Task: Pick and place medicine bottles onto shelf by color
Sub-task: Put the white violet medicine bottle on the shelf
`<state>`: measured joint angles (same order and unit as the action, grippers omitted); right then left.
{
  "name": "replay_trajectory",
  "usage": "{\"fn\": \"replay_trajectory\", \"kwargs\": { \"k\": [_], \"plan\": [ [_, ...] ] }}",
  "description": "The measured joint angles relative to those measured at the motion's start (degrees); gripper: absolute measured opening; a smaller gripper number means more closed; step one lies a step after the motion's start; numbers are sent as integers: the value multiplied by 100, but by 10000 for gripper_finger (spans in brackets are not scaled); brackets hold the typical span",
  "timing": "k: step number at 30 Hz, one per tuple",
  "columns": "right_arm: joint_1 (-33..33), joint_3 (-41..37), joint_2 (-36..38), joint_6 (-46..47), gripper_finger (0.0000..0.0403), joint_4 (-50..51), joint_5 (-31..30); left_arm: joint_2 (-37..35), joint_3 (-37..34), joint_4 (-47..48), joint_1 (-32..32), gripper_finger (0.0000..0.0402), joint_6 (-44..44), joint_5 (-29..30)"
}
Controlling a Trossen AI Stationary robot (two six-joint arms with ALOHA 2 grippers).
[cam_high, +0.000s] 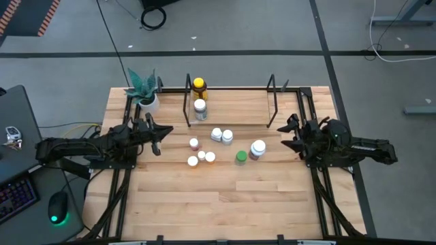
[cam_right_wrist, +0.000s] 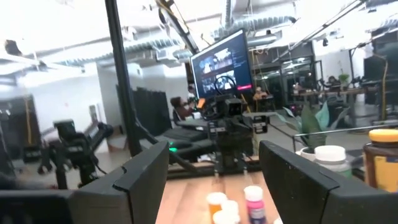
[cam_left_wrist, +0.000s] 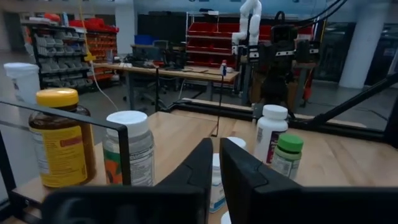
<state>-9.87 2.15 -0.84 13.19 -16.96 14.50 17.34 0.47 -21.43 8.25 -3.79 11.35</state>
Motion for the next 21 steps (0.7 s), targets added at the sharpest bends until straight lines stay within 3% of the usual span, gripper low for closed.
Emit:
{"fn": "replay_trajectory", "kwargs": {
  "k": [5,12,21],
  "plan": [
    [1,-1,0,207,257,-64,-95,0,0,0,0,41,-6,0],
    [2,0,0,572,257,-19,-892,0,0,2,0,30,-5,-2],
    [-2,297,-194,595,256,157,-1025,0,-2,2,0,40,-2,-2]
  ]
}}
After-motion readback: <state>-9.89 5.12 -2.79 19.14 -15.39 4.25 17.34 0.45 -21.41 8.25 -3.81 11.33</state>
